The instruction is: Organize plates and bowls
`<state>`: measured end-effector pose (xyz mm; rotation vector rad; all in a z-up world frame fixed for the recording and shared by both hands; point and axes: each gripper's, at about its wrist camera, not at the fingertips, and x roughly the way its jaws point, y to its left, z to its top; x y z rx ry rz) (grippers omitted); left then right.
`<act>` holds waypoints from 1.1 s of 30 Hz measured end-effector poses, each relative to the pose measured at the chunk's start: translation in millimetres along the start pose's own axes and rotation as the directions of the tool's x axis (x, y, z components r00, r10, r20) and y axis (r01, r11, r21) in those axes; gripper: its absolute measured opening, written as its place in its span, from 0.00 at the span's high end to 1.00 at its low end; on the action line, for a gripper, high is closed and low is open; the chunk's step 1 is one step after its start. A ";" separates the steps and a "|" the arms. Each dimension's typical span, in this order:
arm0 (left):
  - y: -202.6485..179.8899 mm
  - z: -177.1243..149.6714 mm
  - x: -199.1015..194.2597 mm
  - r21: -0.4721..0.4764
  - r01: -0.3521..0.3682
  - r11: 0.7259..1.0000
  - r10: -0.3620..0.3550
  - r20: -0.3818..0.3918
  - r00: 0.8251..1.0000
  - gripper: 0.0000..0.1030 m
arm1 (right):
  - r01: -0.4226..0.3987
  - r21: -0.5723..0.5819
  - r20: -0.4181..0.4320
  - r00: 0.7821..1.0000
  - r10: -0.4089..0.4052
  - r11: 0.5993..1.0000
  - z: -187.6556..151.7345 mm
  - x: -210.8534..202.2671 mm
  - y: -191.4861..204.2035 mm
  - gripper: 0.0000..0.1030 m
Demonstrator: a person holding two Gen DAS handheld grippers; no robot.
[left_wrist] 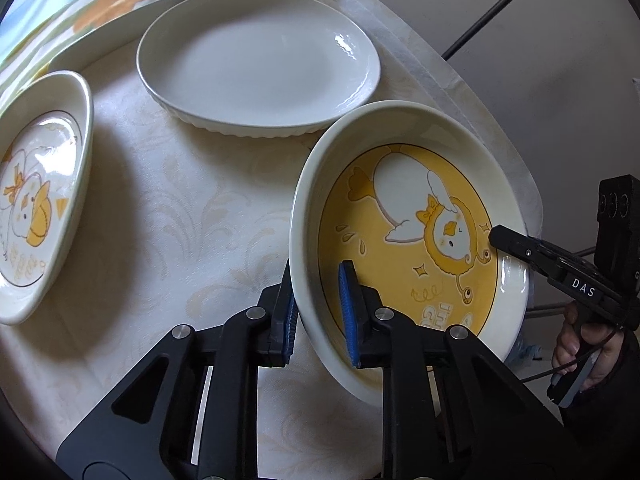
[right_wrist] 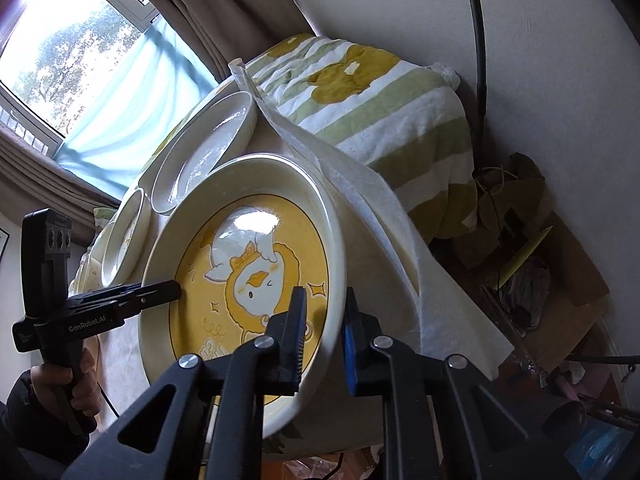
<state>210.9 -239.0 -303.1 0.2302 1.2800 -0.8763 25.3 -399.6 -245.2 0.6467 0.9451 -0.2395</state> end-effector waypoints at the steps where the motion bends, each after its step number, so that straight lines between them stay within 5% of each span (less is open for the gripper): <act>1: -1.1 -0.5 -0.7 0.001 -0.001 1.000 0.001 0.002 1.000 0.83 | 0.003 -0.003 -0.001 1.000 -0.003 1.000 0.1 0.0 0.3 0.85; 19: -28.9 -22.0 -31.4 0.002 -0.046 0.999 0.045 0.092 0.995 0.83 | 0.022 -0.099 0.019 1.000 -0.021 0.995 -1.9 -17.9 15.8 0.85; 27: -13.7 -46.9 -87.6 -0.113 -0.079 0.990 0.096 0.155 0.983 0.83 | -0.031 -0.222 -0.009 1.000 0.030 0.974 10.2 -41.5 57.5 0.85; 33: 15.9 -90.0 -136.3 -0.283 -0.156 0.946 0.217 0.198 0.956 0.83 | -0.147 -0.368 -0.112 0.987 0.113 0.918 12.3 -30.8 112.2 0.85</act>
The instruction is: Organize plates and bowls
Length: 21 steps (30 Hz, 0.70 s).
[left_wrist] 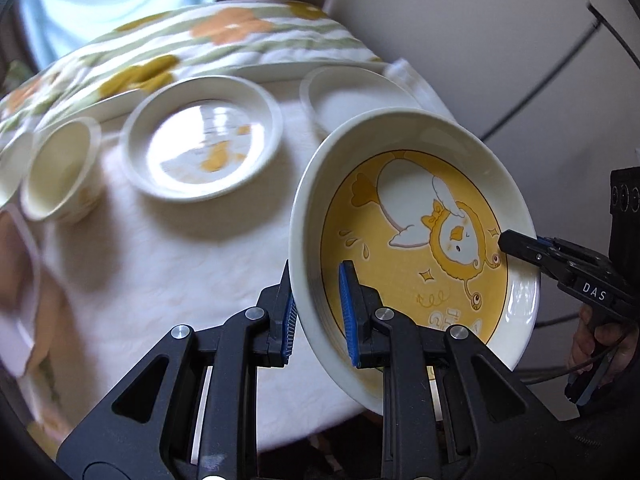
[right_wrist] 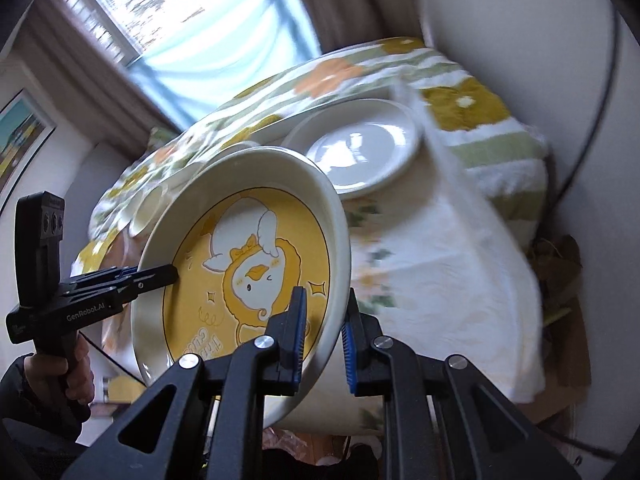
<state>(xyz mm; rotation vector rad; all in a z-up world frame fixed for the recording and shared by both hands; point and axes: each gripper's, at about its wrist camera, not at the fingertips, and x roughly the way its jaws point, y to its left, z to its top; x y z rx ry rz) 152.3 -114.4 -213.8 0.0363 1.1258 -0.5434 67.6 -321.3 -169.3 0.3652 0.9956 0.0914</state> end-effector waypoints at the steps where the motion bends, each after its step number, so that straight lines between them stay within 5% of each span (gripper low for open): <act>1: 11.0 -4.6 -6.8 -0.029 -0.020 0.999 0.020 0.009 1.000 0.83 | -0.022 -0.026 -0.013 1.000 0.022 0.999 2.1 5.7 8.9 0.85; 6: 62.5 -36.6 -32.4 -0.176 -0.108 0.978 0.112 0.012 0.994 0.83 | -0.124 -0.125 -0.109 0.988 0.110 0.984 5.2 47.3 58.4 0.85; 13: 139.8 -86.4 -42.4 -0.349 -0.156 0.924 0.153 -0.037 0.987 0.83 | -0.196 -0.228 -0.233 0.962 0.142 0.954 -10.3 106.0 128.4 0.85; 21: 193.3 -115.2 -30.1 -0.403 -0.167 0.900 0.146 -0.083 0.986 0.83 | -0.199 -0.258 -0.317 0.942 0.112 0.945 -23.3 152.8 165.4 0.85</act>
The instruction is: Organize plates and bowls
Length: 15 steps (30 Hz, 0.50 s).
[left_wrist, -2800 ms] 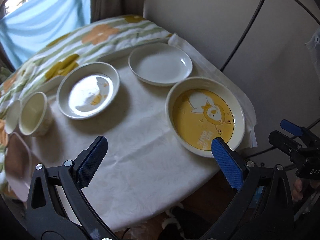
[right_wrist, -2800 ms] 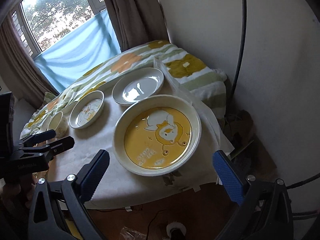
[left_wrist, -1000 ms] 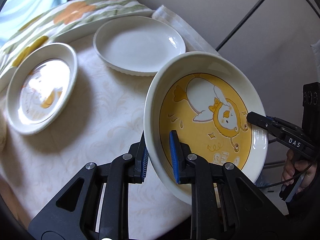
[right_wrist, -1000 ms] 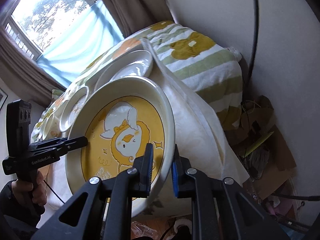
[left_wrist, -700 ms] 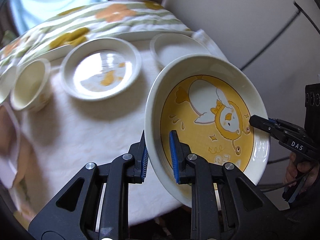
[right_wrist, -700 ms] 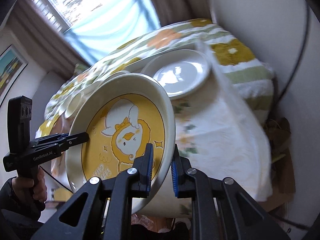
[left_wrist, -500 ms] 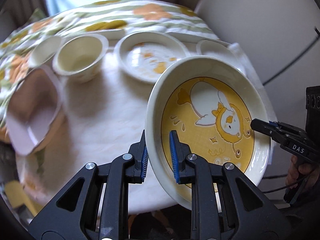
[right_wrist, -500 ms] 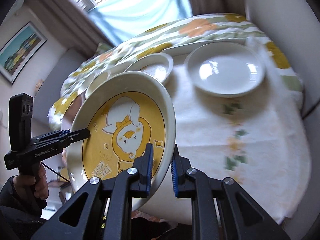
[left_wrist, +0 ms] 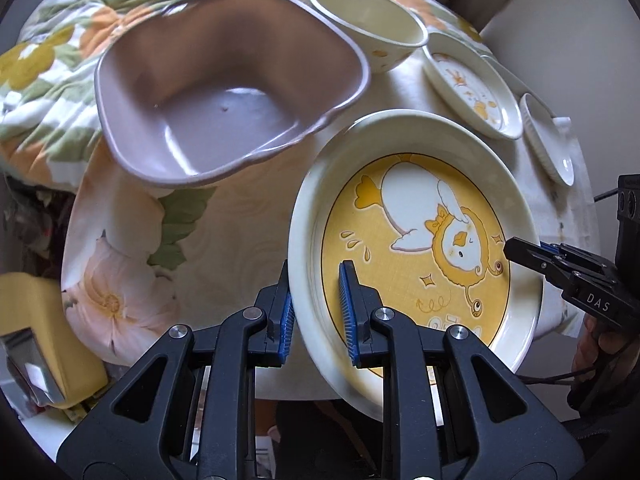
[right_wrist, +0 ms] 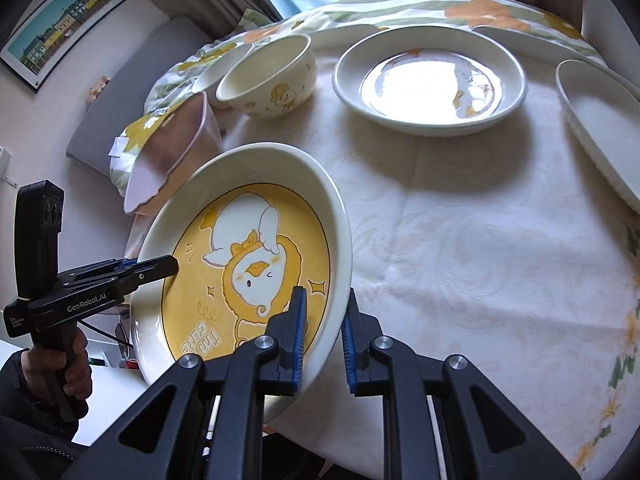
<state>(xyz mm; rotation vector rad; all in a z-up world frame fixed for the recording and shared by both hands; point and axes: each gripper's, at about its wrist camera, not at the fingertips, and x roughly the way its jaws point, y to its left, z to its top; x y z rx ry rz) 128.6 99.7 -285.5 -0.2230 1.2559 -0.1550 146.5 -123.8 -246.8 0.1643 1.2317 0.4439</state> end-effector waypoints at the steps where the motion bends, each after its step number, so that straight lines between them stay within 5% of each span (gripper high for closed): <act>1: 3.4 0.0 2.7 -0.001 0.002 1.000 -0.002 -0.001 1.000 0.83 | 0.003 0.000 -0.003 1.000 -0.003 1.000 -0.3 3.3 2.0 0.85; 15: 6.7 -0.9 11.4 0.047 -0.017 0.999 0.016 0.029 0.999 0.83 | 0.003 0.038 -0.011 1.000 -0.003 0.999 5.8 13.3 1.5 0.85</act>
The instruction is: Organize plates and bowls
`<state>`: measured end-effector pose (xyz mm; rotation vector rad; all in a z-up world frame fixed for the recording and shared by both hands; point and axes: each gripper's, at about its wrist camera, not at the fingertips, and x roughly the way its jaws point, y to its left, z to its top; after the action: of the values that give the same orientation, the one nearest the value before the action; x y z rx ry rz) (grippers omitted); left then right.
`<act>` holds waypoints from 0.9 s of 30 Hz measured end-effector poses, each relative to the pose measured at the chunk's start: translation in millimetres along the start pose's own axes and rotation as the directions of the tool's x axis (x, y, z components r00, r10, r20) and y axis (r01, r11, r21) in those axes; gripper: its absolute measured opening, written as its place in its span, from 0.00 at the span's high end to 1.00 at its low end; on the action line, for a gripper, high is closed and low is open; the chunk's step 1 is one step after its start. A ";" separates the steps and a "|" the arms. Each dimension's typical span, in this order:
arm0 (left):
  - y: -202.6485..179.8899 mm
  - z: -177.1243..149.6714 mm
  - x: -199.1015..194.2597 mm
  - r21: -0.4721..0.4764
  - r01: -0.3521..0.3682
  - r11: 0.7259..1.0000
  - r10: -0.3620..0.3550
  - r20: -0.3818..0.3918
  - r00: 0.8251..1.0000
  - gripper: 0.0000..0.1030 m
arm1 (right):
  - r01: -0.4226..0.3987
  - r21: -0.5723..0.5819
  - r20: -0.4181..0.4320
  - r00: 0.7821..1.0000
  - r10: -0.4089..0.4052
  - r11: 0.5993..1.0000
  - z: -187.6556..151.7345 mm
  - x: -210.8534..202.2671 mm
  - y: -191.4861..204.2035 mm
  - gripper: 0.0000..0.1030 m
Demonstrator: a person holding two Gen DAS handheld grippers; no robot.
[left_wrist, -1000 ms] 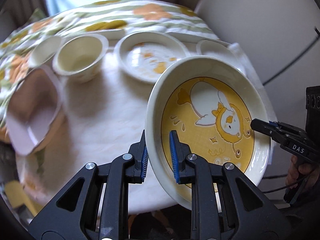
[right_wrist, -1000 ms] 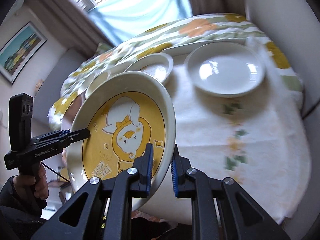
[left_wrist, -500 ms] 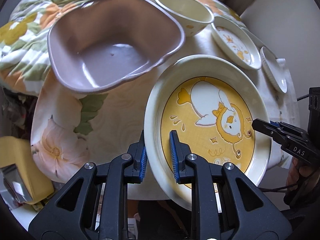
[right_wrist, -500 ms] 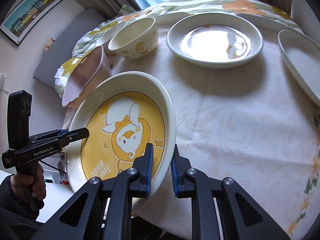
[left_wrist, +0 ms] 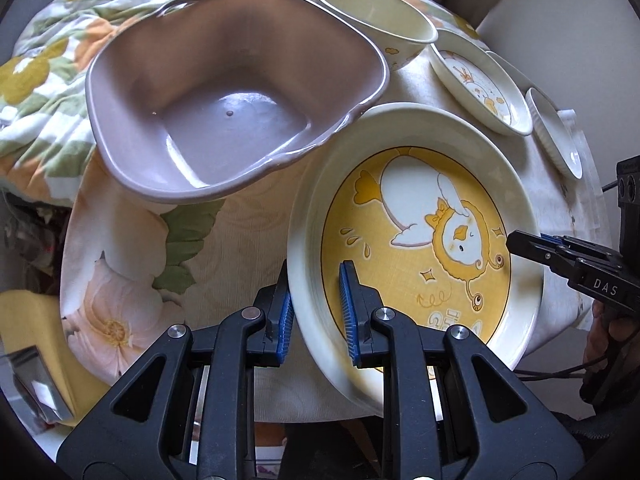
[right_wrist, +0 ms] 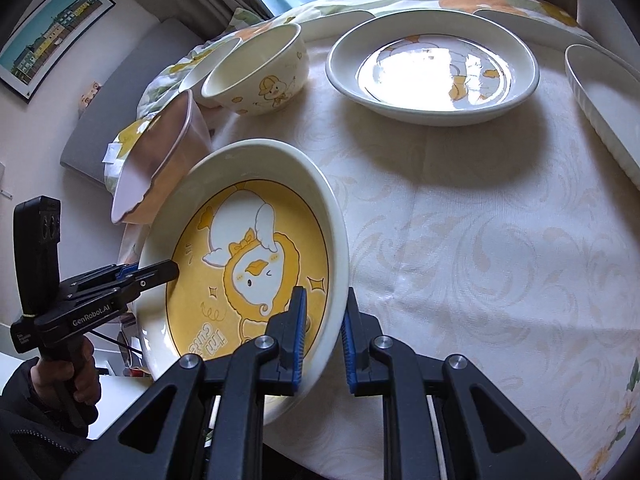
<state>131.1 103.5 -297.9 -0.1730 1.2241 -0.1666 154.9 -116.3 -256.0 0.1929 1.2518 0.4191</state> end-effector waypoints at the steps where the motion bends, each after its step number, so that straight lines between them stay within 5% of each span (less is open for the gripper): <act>1: -0.7 0.6 0.1 -0.002 -0.002 1.000 0.002 -0.002 1.000 0.83 | 0.013 -0.006 -0.006 1.000 -0.013 1.000 0.9 0.5 2.0 0.85; 11: -8.9 5.1 5.0 0.018 -0.026 1.000 0.026 -0.014 1.000 0.74 | 0.064 0.009 -0.025 0.998 -0.064 0.998 4.5 3.1 8.4 0.85; 13: -12.2 4.4 7.1 0.028 -0.016 0.999 0.016 -0.020 1.000 0.64 | 0.072 0.009 -0.022 0.997 -0.071 0.997 3.7 2.8 9.4 0.85; 15: -15.3 2.5 6.4 0.035 -0.025 0.999 0.026 -0.009 1.000 0.34 | 0.071 0.010 -0.013 0.997 -0.071 0.997 2.7 3.0 10.4 0.83; 16: -17.4 1.6 4.3 0.037 -0.041 0.998 0.041 0.007 0.999 0.30 | 0.070 0.009 -0.012 0.997 -0.070 0.998 1.7 3.1 10.7 0.82; 27: -48.3 -7.9 -46.8 -0.010 -0.172 0.985 0.172 0.107 0.979 0.29 | 0.039 -0.007 0.107 0.993 -0.038 0.999 -6.6 -63.2 -13.2 0.81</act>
<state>106.6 66.4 -246.9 -0.0752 1.1254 -0.0059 135.5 -154.7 -207.4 0.1804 1.1460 0.3764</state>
